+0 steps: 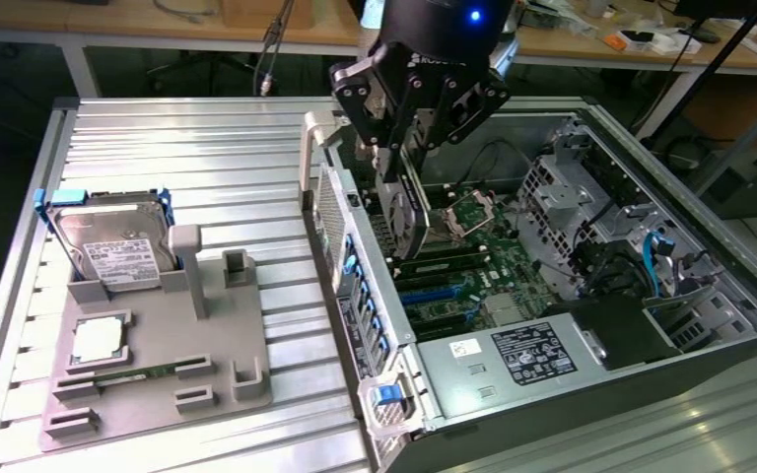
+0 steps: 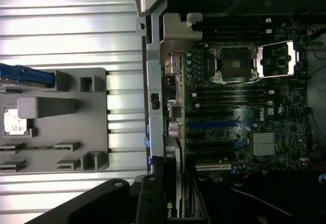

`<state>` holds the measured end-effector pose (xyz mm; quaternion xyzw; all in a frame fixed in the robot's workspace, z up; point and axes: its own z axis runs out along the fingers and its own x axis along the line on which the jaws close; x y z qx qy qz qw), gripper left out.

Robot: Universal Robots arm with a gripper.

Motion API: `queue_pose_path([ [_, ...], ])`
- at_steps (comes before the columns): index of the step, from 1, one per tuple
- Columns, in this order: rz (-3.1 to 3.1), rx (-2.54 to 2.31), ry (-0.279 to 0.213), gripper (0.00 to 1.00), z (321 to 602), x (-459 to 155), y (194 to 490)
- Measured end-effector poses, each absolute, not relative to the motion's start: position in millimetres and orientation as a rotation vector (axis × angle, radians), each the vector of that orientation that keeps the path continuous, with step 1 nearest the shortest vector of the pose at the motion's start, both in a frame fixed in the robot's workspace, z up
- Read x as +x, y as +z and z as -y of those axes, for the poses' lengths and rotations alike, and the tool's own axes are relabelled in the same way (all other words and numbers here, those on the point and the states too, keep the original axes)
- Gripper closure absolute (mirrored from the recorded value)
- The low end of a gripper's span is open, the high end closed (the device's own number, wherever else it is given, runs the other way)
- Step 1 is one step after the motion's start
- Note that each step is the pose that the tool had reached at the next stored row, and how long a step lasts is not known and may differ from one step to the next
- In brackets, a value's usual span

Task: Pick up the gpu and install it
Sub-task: 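Pick up the gpu and move the gpu toward the slot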

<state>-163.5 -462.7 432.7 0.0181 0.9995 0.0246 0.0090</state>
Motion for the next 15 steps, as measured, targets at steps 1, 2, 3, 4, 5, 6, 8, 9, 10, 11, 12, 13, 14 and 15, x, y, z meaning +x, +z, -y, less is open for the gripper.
queue_pose_path([
  [1,-3.122,0.057,0.077,0.73,463,-162,433],
  [2,-3.122,0.057,0.077,0.73,463,-161,433],
  [3,-3.122,0.057,0.077,0.73,463,-160,433],
  [4,-3.122,0.057,0.077,0.73,463,-159,433],
  [5,-3.122,0.057,0.077,0.73,463,-158,433],
  [6,-3.122,0.057,0.077,0.73,463,-157,433],
  [8,-3.122,0.057,0.077,0.73,463,-154,433],
  [9,-3.122,0.057,0.077,0.73,463,-153,433],
  [10,-3.122,0.057,0.077,0.73,463,-152,433],
  [11,-3.122,0.057,0.077,0.73,463,-151,433],
  [12,-3.122,0.057,0.077,0.73,463,-150,433],
  [13,-3.122,0.057,0.077,0.73,463,-149,433],
  [14,-3.122,0.057,0.077,0.73,463,-148,433],
  [15,-3.122,0.056,0.077,0.73,463,-146,433],
])
